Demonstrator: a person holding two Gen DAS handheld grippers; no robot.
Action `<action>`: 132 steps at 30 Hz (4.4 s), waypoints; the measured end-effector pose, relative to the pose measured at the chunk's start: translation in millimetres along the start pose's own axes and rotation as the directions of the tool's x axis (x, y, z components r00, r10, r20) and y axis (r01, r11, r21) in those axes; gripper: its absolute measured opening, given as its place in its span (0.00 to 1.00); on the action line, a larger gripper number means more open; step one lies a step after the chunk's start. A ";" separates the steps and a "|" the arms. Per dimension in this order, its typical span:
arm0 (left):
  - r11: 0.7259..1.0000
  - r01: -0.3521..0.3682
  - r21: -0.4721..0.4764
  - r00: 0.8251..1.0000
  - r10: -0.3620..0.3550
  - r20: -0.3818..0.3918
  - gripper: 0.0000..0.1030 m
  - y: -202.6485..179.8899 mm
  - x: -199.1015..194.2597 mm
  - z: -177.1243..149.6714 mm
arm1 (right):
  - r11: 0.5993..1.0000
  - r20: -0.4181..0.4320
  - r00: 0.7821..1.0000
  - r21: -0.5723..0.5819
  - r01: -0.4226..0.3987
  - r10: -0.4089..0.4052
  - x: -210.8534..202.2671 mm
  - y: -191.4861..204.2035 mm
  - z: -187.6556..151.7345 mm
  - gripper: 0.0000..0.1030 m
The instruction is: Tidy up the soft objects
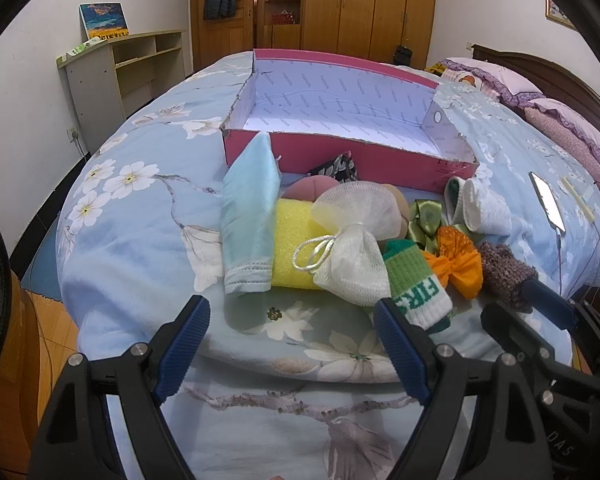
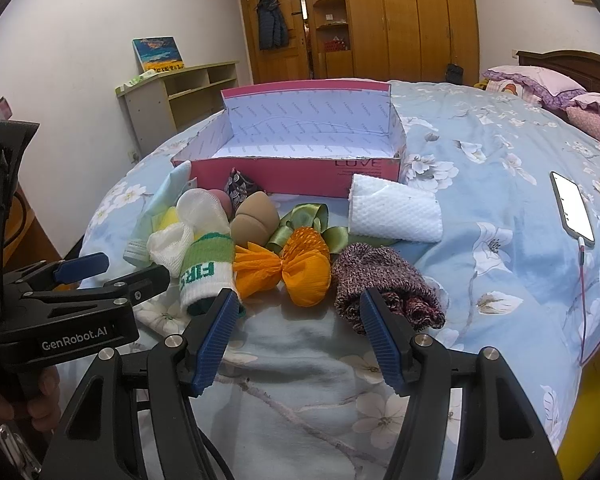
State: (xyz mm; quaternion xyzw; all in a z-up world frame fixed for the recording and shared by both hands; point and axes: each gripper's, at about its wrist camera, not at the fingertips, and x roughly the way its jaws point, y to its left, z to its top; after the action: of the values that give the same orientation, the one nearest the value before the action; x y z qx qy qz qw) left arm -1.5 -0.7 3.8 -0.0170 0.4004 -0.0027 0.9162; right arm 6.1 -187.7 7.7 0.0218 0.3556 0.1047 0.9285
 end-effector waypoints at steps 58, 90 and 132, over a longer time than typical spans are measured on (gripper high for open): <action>1.000 0.011 0.016 1.000 -0.011 0.015 0.85 7.3 -2.4 6.7 | 0.999 0.010 1.000 -0.032 0.008 -0.008 -1.3 0.0 4.0 0.63; 0.999 -0.004 -0.045 0.999 0.003 -0.036 0.67 33.9 44.4 69.4 | 0.999 -0.040 0.999 -0.025 0.029 -0.030 15.6 -37.3 40.9 0.63; 0.996 0.075 -0.047 0.997 -0.075 -0.018 0.23 45.1 54.8 67.9 | 0.997 -0.055 0.996 0.023 0.075 -0.074 50.2 -57.1 65.9 0.34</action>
State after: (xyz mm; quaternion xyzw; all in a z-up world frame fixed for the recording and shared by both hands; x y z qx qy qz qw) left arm 85.1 45.3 8.2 -0.0534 0.4085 -0.0279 0.9108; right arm 96.6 -230.7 17.4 0.0174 0.3822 0.0661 0.9215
